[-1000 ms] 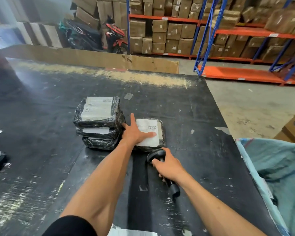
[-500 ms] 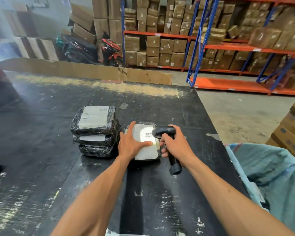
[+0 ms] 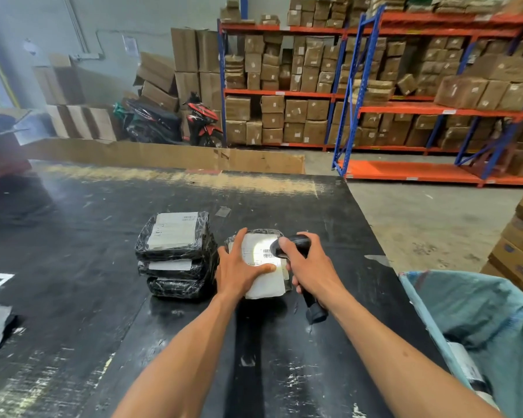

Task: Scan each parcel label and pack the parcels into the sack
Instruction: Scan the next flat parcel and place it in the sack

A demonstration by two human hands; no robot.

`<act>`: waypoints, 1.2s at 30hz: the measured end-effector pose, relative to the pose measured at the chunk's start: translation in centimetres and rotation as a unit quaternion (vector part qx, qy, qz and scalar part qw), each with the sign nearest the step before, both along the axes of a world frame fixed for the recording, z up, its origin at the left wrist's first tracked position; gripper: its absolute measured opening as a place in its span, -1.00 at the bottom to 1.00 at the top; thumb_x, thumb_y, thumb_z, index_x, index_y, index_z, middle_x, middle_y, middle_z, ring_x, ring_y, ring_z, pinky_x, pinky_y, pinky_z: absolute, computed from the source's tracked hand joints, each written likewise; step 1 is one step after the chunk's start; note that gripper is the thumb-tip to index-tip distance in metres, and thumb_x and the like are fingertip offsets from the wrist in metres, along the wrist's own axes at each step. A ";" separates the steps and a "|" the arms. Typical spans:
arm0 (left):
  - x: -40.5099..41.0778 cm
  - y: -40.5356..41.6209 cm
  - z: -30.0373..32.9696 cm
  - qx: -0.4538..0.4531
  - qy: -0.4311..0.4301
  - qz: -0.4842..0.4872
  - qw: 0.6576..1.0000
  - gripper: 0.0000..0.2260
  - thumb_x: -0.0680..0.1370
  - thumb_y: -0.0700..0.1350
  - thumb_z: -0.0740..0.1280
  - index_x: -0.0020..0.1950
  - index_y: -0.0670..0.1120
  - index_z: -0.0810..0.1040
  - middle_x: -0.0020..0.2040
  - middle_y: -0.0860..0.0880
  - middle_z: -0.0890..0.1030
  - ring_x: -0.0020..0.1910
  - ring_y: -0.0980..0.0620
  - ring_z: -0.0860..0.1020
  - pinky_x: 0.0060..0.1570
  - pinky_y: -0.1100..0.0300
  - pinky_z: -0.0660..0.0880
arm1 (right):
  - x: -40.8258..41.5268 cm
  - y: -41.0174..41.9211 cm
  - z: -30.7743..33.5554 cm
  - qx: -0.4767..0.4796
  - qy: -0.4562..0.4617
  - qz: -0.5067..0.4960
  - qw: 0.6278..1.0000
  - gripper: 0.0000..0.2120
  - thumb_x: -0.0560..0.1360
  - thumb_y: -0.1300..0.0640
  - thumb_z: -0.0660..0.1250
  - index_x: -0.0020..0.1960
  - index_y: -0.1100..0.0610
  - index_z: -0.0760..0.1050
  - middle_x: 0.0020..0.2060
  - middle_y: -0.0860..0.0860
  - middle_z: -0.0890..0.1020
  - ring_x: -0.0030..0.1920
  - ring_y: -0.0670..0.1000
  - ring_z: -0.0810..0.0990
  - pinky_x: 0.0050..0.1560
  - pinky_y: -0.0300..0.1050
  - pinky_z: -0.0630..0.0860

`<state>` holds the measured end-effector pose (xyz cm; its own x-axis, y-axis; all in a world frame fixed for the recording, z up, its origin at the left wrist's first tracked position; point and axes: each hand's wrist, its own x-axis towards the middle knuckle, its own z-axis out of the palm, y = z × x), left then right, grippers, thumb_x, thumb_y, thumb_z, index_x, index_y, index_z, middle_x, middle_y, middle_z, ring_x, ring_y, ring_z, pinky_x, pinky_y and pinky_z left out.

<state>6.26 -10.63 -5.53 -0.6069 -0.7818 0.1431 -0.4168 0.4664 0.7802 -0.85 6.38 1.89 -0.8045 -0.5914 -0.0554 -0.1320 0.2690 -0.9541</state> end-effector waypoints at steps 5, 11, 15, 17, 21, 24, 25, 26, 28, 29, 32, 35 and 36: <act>-0.5 0.3 0.5 -0.017 0.006 -0.012 1.000 -0.01 0.08 0.48 0.51 0.42 0.54 0.10 0.10 0.00 0.32 -0.11 -0.07 0.46 -0.12 0.04 0.46 | -0.2 0.2 0.5 0.004 0.019 -0.034 0.999 -0.49 0.47 -0.38 0.33 0.30 -0.18 0.30 -0.08 0.08 0.70 -0.47 -0.04 0.61 -0.48 -0.15 0.56; -0.7 0.2 0.5 -0.020 0.022 -0.018 0.999 -0.02 0.08 0.46 0.52 0.41 0.53 0.12 0.09 0.00 0.33 -0.11 -0.07 0.47 -0.09 0.05 0.45 | -0.6 0.6 0.6 -0.003 0.023 -0.050 0.998 -0.51 0.50 -0.36 0.33 0.30 -0.13 0.34 -0.02 0.09 0.70 -0.43 -0.03 0.63 -0.49 -0.17 0.55; -0.9 0.4 0.6 -0.019 0.025 -0.021 0.999 -0.03 0.10 0.45 0.52 0.41 0.53 0.11 0.10 0.01 0.32 -0.12 -0.05 0.46 -0.12 0.08 0.41 | -0.7 0.7 0.7 0.001 0.035 -0.047 0.998 -0.52 0.52 -0.35 0.33 0.30 -0.12 0.34 -0.04 0.08 0.70 -0.48 -0.07 0.61 -0.49 -0.17 0.55; -0.9 0.4 0.7 -0.022 0.024 -0.021 0.999 -0.03 0.10 0.46 0.52 0.42 0.52 0.11 0.10 0.01 0.31 -0.14 -0.04 0.45 -0.14 0.09 0.40 | -0.7 0.6 0.7 0.006 0.039 -0.046 0.998 -0.53 0.52 -0.34 0.33 0.30 -0.12 0.34 -0.06 0.08 0.69 -0.49 -0.08 0.60 -0.50 -0.16 0.55; -1.0 0.3 0.8 -0.024 0.018 -0.022 0.999 -0.01 0.09 0.47 0.51 0.44 0.50 0.12 0.10 0.01 0.31 -0.14 -0.05 0.46 -0.14 0.09 0.42 | -0.7 0.5 0.7 0.006 0.042 -0.044 0.998 -0.51 0.54 -0.33 0.33 0.33 -0.11 0.33 -0.07 0.08 0.70 -0.51 -0.09 0.61 -0.50 -0.18 0.55; -0.8 0.1 0.8 -0.025 0.018 -0.018 0.999 -0.01 0.09 0.47 0.51 0.43 0.50 0.12 0.09 0.02 0.31 -0.14 -0.03 0.45 -0.16 0.11 0.40 | -0.6 0.3 0.8 0.001 0.038 -0.040 0.998 -0.48 0.53 -0.34 0.33 0.35 -0.11 0.32 -0.06 0.08 0.71 -0.49 -0.07 0.62 -0.48 -0.17 0.56; -0.7 -0.1 0.8 -0.026 0.018 -0.017 0.999 -0.02 0.09 0.47 0.51 0.43 0.50 0.12 0.09 0.01 0.31 -0.15 -0.03 0.45 -0.16 0.11 0.40 | -0.6 0.2 0.8 0.000 0.038 -0.038 0.999 -0.47 0.52 -0.35 0.32 0.35 -0.11 0.32 -0.07 0.08 0.71 -0.49 -0.06 0.62 -0.47 -0.17 0.56; -0.7 -0.1 0.7 -0.026 0.018 -0.016 0.999 -0.02 0.09 0.47 0.51 0.43 0.50 0.12 0.09 0.01 0.31 -0.15 -0.04 0.45 -0.16 0.11 0.40 | -0.5 0.2 0.8 -0.002 0.037 -0.035 0.999 -0.47 0.52 -0.36 0.33 0.34 -0.11 0.33 -0.08 0.08 0.71 -0.48 -0.07 0.62 -0.47 -0.16 0.57; -0.6 -0.2 0.7 -0.024 0.020 -0.014 0.999 -0.03 0.10 0.45 0.52 0.42 0.52 0.11 0.09 0.00 0.31 -0.15 -0.05 0.46 -0.15 0.10 0.42 | -0.3 0.1 0.8 -0.008 0.033 -0.033 0.999 -0.47 0.50 -0.37 0.33 0.33 -0.11 0.34 -0.08 0.08 0.71 -0.48 -0.08 0.62 -0.47 -0.16 0.56; -0.5 -0.2 0.7 -0.022 0.024 -0.013 0.999 -0.03 0.10 0.45 0.52 0.41 0.53 0.11 0.09 0.00 0.31 -0.15 -0.06 0.47 -0.15 0.09 0.43 | -0.3 0.1 0.7 -0.010 0.031 -0.033 0.999 -0.47 0.50 -0.37 0.34 0.33 -0.11 0.34 -0.08 0.08 0.72 -0.48 -0.09 0.62 -0.47 -0.16 0.56; -0.3 -0.5 0.8 -0.022 0.033 -0.008 0.999 -0.04 0.09 0.44 0.53 0.40 0.53 0.12 0.11 -0.01 0.32 -0.13 -0.07 0.49 -0.17 0.10 0.43 | -0.1 0.1 0.6 -0.017 0.024 -0.034 0.999 -0.48 0.51 -0.36 0.35 0.33 -0.11 0.35 -0.10 0.09 0.72 -0.49 -0.09 0.61 -0.48 -0.16 0.56; -0.1 -1.1 1.6 -0.043 0.033 -0.005 0.999 -0.04 0.11 0.42 0.54 0.42 0.50 0.14 0.12 0.00 0.30 -0.13 -0.06 0.48 -0.16 0.12 0.42 | 0.2 0.2 0.3 -0.018 0.020 -0.036 0.999 -0.49 0.53 -0.34 0.36 0.34 -0.11 0.34 -0.12 0.10 0.72 -0.49 -0.08 0.60 -0.47 -0.16 0.57; -0.1 -1.4 2.2 -0.057 0.030 -0.004 0.998 -0.05 0.13 0.41 0.54 0.43 0.48 0.15 0.12 0.00 0.29 -0.12 -0.07 0.48 -0.15 0.12 0.43 | 0.3 0.2 0.2 -0.015 0.019 -0.036 0.999 -0.50 0.54 -0.33 0.36 0.35 -0.12 0.34 -0.11 0.10 0.72 -0.48 -0.09 0.61 -0.46 -0.16 0.57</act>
<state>6.13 -12.08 -3.32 -0.6000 -0.7541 0.2670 -0.3668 0.5559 0.7459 -0.56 6.62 2.12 -0.8457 -0.5337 -0.0068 -0.1499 0.2496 -0.9567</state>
